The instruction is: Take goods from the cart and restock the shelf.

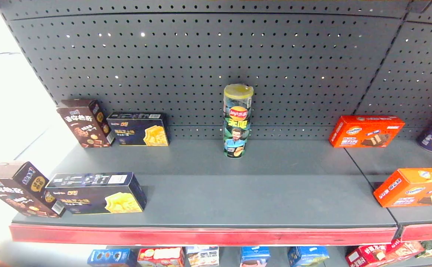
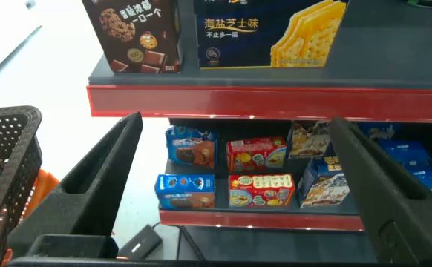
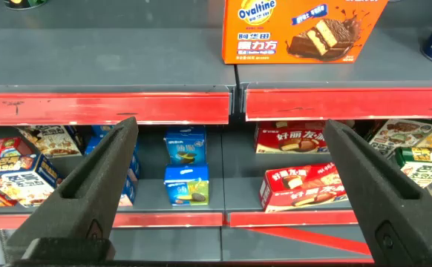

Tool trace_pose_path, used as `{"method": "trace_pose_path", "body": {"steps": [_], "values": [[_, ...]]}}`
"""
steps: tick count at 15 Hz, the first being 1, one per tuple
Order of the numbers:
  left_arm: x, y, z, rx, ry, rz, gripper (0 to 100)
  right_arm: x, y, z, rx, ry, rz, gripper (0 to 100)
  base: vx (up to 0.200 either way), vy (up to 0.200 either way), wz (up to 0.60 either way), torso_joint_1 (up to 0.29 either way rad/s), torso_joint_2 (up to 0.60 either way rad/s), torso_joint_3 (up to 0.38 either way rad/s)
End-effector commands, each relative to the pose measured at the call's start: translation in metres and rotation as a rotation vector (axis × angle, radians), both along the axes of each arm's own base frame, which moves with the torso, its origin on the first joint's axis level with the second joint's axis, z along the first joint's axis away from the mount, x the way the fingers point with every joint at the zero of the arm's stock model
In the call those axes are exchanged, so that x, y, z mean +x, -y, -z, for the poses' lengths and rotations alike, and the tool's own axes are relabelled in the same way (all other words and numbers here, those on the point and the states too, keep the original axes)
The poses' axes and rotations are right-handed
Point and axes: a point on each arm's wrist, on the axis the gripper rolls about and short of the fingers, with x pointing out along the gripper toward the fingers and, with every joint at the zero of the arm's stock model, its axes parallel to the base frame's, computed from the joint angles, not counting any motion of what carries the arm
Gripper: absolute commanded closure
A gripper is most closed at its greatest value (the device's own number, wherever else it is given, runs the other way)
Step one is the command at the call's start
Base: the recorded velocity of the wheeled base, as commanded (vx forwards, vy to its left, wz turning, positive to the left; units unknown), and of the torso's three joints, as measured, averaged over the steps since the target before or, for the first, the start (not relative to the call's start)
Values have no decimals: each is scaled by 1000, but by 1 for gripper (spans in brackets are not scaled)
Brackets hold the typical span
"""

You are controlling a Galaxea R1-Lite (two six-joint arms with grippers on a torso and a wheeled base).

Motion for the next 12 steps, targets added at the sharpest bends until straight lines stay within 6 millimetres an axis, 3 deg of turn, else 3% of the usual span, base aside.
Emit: {"method": "trace_pose_path", "body": {"steps": [1, 12], "values": [[0, 0, 0, -1, -1, -1, 0, 0, 0, 0, 0, 0, -1, 0, 0, 0, 0, 0, 0, 0], [0, 0, 0, -1, -1, 0, 0, 0, 0, 0, 0, 0, -2, 0, 0, 0, 0, 0, 0, 0]]}}
